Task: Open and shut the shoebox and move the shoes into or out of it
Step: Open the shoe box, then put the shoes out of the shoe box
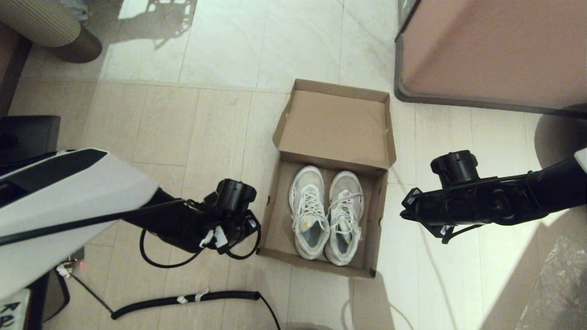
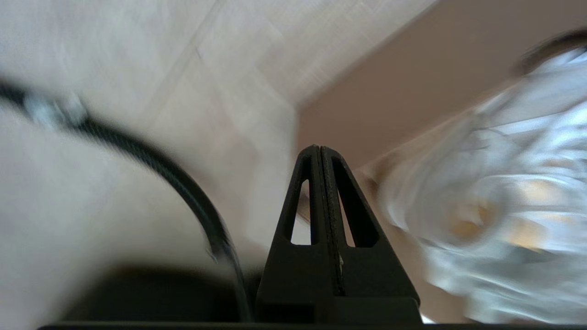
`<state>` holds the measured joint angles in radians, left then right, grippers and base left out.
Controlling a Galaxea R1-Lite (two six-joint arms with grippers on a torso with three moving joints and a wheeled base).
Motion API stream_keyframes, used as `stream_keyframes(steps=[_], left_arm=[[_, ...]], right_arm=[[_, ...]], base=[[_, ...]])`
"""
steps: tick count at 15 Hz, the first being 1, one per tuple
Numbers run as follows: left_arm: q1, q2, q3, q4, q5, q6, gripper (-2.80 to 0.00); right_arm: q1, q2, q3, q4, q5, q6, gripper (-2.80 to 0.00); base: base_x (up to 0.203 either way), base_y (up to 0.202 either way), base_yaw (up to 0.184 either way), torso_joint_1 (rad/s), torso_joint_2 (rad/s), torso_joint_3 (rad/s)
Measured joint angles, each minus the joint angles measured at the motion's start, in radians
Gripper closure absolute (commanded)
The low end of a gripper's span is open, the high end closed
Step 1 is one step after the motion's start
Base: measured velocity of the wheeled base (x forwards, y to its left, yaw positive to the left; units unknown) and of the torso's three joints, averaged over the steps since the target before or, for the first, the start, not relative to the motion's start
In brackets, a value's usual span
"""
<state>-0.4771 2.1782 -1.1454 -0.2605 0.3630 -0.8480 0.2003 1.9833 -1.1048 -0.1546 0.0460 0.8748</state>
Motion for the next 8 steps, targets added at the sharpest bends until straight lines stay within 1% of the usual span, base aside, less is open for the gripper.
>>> stream_keyframes(steps=[1,2,3,4,5,8], left_arm=[[-0.005,0.027,0.009,-0.013,0.011,0.026,0.0],[-0.011,0.05,0.013,-0.014,0.014,0.034,0.0],[-0.014,0.07,0.003,-0.017,0.016,0.035,0.0],[-0.018,0.089,-0.014,-0.017,0.021,0.036,0.0],[-0.026,0.111,-0.037,-0.017,0.027,0.035,0.0],[-0.053,0.168,-0.1,-0.016,0.032,0.015,0.0]], right_arm=[[0.035,-0.015,0.014,-0.002,-0.033,-0.101,0.0],[0.069,-0.024,0.021,-0.005,-0.062,-0.17,0.0],[0.098,-0.03,0.025,-0.01,-0.1,-0.204,0.0],[0.121,-0.035,0.025,-0.025,-0.136,-0.214,0.0],[0.142,-0.039,0.028,-0.041,-0.156,-0.215,0.0],[0.184,-0.055,0.029,-0.054,-0.18,-0.218,0.0]], base=[[0.0,0.0,0.0,0.0,0.0,0.0],[0.0,0.0,0.0,0.0,0.0,0.0],[0.0,0.0,0.0,0.0,0.0,0.0],[0.0,0.0,0.0,0.0,0.0,0.0],[0.0,0.0,0.0,0.0,0.0,0.0],[0.0,0.0,0.0,0.0,0.0,0.0]])
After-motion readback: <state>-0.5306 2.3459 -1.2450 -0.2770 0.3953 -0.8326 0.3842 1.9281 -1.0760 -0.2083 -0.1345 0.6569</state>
